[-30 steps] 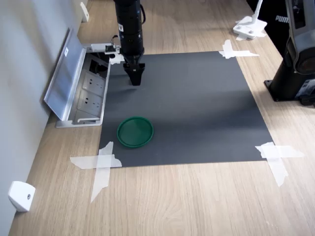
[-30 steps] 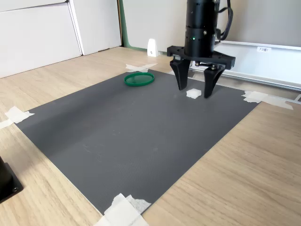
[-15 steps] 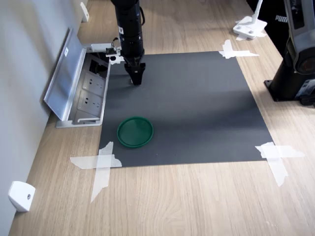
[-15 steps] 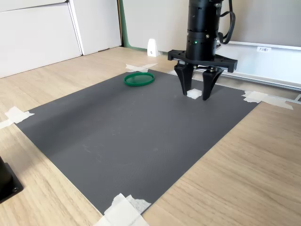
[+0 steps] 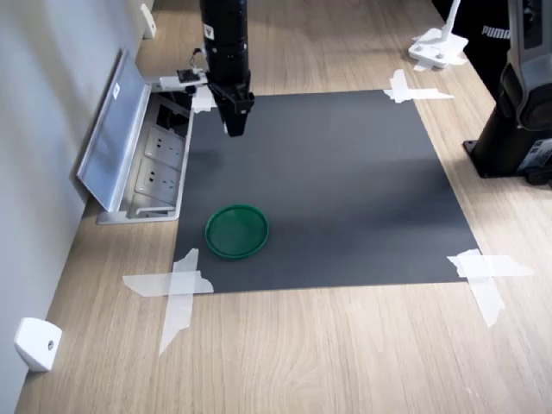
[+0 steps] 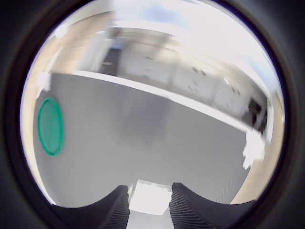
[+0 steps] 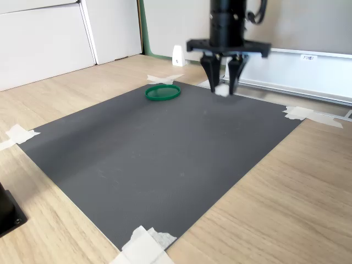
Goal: Grasp a white terminal and put it on the green lid.
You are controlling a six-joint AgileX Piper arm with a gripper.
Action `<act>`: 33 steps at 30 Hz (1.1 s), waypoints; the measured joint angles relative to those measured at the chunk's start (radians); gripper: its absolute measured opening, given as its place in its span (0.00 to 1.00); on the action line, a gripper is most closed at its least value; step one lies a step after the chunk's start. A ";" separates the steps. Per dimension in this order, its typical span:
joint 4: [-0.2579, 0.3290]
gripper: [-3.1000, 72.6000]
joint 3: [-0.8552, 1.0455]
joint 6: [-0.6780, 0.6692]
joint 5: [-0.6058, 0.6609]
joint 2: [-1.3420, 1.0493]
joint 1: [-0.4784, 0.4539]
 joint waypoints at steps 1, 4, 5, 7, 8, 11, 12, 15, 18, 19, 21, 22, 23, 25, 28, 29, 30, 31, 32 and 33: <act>-0.007 0.47 -0.011 -0.008 0.013 -0.001 0.022; -0.014 0.47 -0.049 -0.016 0.046 -0.002 0.103; -0.014 0.47 -0.061 -0.019 0.050 -0.002 0.128; -0.020 0.47 -0.079 -0.027 0.057 -0.002 0.176; -0.021 0.47 -0.085 -0.032 0.060 -0.002 0.198; -0.022 0.47 -0.092 -0.037 0.062 -0.002 0.259; -0.022 0.47 -0.092 -0.037 0.062 -0.002 0.276; -0.024 0.47 -0.093 -0.037 0.063 0.006 0.333; -0.039 0.47 -0.093 -0.037 0.064 0.027 0.376; -0.045 0.47 -0.093 -0.036 0.065 0.037 0.385; -0.054 0.47 -0.093 -0.031 0.065 0.057 0.394; -0.057 0.47 -0.093 -0.028 0.065 0.065 0.395; -0.062 0.47 -0.093 -0.026 0.065 0.075 0.395; -0.075 0.47 -0.093 -0.025 0.065 0.093 0.395; -0.091 0.47 -0.093 -0.025 0.065 0.116 0.395; -0.093 0.47 -0.093 -0.025 0.065 0.123 0.395; -0.093 0.47 -0.093 -0.025 0.065 0.130 0.395; -0.093 0.47 -0.093 -0.024 0.065 0.136 0.395; -0.093 0.47 -0.093 -0.024 0.065 0.142 0.395; -0.094 0.47 -0.093 -0.024 0.065 0.146 0.395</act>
